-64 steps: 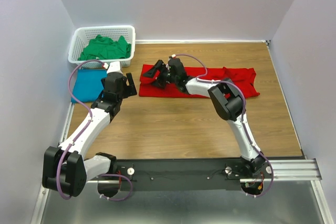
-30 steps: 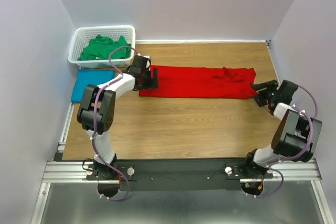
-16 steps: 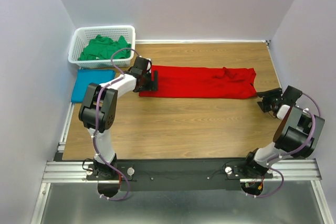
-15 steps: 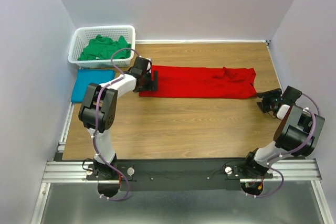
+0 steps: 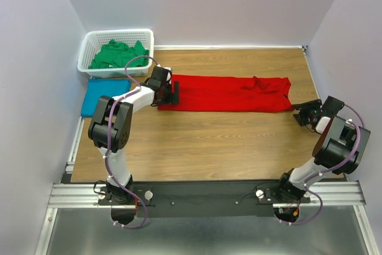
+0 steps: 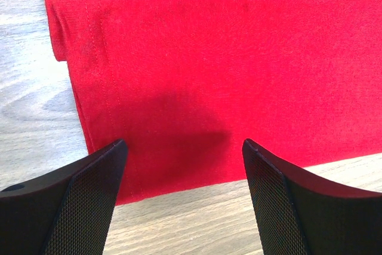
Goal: Fold and stack the t-shirts
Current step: Fold the tshirt
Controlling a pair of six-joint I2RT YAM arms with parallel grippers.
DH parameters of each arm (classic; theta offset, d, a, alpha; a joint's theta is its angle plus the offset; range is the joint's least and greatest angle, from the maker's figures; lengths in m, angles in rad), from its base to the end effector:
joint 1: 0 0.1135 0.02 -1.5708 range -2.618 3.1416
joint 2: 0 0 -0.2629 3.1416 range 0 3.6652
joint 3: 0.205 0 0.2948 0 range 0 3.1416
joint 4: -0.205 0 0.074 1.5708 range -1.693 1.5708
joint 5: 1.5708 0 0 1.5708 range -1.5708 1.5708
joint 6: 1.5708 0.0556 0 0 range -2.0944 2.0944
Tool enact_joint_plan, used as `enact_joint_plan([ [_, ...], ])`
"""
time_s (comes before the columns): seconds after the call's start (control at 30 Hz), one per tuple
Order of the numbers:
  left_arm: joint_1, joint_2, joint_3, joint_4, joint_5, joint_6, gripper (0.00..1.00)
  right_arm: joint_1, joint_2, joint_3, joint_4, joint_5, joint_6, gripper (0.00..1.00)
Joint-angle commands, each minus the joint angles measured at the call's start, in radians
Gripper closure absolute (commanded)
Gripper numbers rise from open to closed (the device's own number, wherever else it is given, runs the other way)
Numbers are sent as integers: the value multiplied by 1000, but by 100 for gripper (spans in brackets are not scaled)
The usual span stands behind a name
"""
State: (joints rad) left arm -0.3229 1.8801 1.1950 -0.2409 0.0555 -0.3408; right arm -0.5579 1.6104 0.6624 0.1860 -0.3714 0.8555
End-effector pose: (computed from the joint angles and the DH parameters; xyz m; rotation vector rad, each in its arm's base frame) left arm 0.4157 -0.1423 0.1243 0.0008 2.5284 -0.3415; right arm 0.2979 -0.1621 0.0899 1.3718 1.8955 0.5813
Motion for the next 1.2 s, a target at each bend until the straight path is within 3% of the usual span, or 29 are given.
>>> enact_joint_plan([
  [0.0, 2, 11, -44, -95, -43, 2, 14, -10, 20, 26, 20, 9, 5, 43],
  [0.33, 4, 8, -48, -98, -46, 3, 13, -10, 82, 37, 40, -9, 1, 54],
  [0.37, 4, 10, -49, -98, -48, 5, 14, -10, 86, 39, 40, -6, 2, 57],
  [0.47, 7, 7, -57, -104, -48, 11, 13, -11, 91, 43, 41, 23, -3, 79],
  [0.67, 34, 4, -80, -113, -94, 16, 13, -28, 92, 86, 29, 55, -35, 98],
  [0.97, 38, 16, -84, -132, -123, 23, 13, -40, 149, 230, -103, 80, -159, 96],
  [1.17, 38, 24, -87, -136, -112, 20, 13, -42, 174, 195, -137, 133, -188, 95],
])
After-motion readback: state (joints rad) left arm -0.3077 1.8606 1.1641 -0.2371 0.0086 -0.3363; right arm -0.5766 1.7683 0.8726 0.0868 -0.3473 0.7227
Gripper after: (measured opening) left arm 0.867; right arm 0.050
